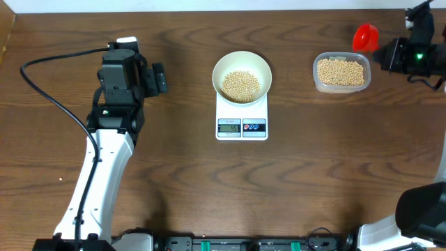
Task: Scoop item into bowl and weigh 50g on scale
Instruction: 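Move the empty red scoop back right to the soybean tub, then dip the red scoop into the soybeans again with the right gripper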
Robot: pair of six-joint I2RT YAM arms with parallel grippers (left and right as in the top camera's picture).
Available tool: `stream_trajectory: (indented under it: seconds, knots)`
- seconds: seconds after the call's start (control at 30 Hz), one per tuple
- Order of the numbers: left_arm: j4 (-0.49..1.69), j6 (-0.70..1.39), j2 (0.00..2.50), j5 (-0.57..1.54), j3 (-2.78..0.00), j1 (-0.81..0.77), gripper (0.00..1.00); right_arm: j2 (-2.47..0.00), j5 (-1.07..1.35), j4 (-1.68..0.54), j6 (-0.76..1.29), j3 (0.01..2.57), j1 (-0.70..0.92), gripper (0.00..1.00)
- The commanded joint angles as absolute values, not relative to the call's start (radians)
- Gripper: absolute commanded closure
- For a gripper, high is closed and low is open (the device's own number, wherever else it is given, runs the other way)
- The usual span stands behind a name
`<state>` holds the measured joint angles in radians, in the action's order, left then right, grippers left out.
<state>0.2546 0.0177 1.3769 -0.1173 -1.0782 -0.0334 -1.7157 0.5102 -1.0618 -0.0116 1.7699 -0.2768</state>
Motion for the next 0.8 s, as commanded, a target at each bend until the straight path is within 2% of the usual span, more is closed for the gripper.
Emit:
stream_trajectory:
  seconds: [0.0, 0.3, 0.47, 0.77]
  knots:
    - [0.254, 0.0, 1.382, -0.116, -1.084, -0.029, 0.01, -1.752, 0.49, -1.022, 0.086, 1.791, -0.265, 0.99]
    - [0.254, 0.0, 1.382, -0.116, -1.084, -0.029, 0.01, -1.872, 0.481, -0.951, 0.113, 1.791, -0.229, 0.99]
    - [0.254, 0.0, 1.382, -0.116, -1.084, -0.029, 0.01, -1.899, 0.471, -0.983, -0.009, 1.791, -0.218, 0.99]
    - [0.254, 0.0, 1.382, -0.116, -1.084, -0.029, 0.01, -1.901, 0.295, -1.048, -0.199, 1.785, -0.179, 0.99]
